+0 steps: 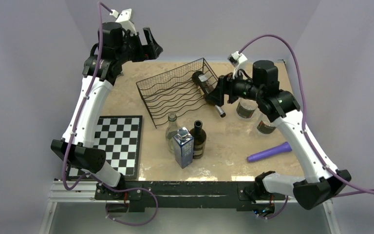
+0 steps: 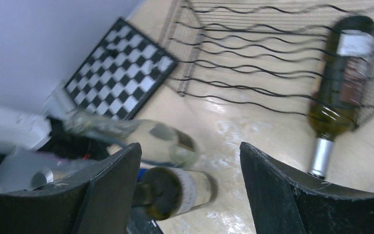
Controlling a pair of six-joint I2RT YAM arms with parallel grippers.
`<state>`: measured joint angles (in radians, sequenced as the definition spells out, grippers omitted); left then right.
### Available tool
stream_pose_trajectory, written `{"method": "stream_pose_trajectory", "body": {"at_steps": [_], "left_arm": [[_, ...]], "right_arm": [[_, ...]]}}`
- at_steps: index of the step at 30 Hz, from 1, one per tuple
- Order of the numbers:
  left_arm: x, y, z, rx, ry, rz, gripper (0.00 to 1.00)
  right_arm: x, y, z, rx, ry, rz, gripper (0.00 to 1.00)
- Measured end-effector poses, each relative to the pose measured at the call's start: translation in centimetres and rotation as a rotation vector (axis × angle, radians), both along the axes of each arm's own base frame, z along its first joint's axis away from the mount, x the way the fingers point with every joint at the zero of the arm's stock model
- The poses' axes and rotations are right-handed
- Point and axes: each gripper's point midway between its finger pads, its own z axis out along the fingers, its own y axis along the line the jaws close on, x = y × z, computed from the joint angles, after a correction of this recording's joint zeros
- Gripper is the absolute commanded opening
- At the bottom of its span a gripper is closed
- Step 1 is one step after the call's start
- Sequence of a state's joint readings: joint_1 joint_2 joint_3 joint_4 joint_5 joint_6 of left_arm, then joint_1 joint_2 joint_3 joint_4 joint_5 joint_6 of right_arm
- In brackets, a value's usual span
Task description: Put the wine bottle on the wine rack
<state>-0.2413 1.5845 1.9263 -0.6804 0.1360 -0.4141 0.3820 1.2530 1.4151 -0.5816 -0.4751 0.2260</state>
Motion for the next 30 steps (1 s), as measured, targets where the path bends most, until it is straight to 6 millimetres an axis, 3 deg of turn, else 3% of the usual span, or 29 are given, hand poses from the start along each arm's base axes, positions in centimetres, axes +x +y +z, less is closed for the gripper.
{"method": "stream_pose_trajectory", "body": {"at_steps": [4,8,17,30], "left_arm": [[-0.5,-1.9,1.2,-0.033,-0.043,-0.116,0.98],[-0.8,-2.9,1.9,-0.057,-0.068,-0.177,0.98],[-0.6,-2.9,2.0,-0.056,-0.077,-0.170,0.97],[-0.3,-2.1,-0.5,-0.029,-0.013,-0.120,0.97]], "right_arm": [[-4.7,2.3,1.7,0.020,-0.087,0.194,0.71],[-7.6,4.7,1.4,-0.002,-0.131,0.338,0.66],[-9.6,6.4,-0.7,-0.124,-0.186,0.432,0.69],[-11.3,7.3,-5.3,-0.259,-0.170,0.533,0.64]]}}
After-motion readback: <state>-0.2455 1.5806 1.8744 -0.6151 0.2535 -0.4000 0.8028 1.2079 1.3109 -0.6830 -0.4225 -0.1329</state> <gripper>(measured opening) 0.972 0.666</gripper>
